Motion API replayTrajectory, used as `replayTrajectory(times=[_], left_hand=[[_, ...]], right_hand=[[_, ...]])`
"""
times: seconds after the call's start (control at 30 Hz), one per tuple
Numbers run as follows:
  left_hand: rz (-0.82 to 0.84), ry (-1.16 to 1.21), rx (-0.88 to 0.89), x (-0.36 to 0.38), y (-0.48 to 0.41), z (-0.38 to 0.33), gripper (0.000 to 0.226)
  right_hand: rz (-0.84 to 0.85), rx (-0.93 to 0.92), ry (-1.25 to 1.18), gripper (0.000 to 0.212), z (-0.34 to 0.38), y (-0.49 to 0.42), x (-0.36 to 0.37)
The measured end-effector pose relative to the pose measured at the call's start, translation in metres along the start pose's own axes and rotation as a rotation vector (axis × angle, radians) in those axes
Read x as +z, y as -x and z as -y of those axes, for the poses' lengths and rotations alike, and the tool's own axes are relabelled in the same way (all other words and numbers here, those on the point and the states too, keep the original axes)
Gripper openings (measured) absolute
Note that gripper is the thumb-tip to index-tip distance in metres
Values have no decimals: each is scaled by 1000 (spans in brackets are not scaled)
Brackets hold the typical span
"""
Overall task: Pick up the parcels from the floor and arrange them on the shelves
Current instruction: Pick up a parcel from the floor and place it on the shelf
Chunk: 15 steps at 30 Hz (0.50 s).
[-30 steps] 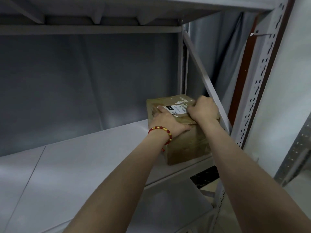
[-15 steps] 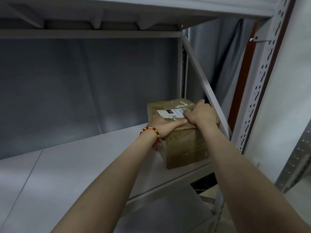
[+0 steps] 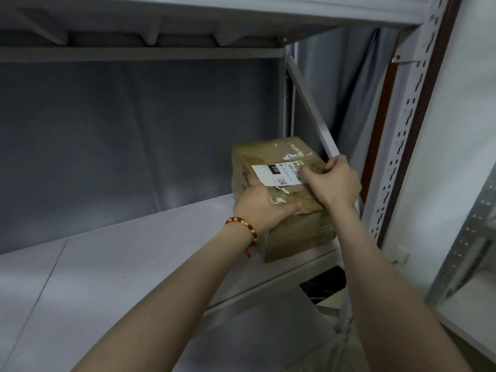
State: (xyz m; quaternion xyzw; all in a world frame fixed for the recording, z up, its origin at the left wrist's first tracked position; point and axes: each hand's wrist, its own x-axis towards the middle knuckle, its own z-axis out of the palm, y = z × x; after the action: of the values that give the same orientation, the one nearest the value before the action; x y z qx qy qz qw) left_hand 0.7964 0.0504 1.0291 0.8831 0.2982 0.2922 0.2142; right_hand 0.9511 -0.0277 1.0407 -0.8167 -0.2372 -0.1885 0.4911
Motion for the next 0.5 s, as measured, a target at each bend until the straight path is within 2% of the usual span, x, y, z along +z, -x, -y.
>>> replayTrajectory(times=[0.07, 0.13, 0.23, 0.37, 0.5], left_hand=[[-13, -46, 35, -3, 9, -5, 99], [-50, -114, 66, -3, 14, -5, 112], [-22, -248, 82, 0, 16, 7, 124], [-6, -242, 50, 7, 24, 26, 119], [32, -304, 66, 24, 32, 19, 113]], right_hand=[[-56, 18, -66, 51, -5, 5, -2], [-101, 36, -127, 48, -12, 15, 1], [-148, 33, -245, 49, -25, 37, 15], [-121, -48, -327, 55, -32, 43, 30], [-36, 28, -385, 57, -41, 35, 35]])
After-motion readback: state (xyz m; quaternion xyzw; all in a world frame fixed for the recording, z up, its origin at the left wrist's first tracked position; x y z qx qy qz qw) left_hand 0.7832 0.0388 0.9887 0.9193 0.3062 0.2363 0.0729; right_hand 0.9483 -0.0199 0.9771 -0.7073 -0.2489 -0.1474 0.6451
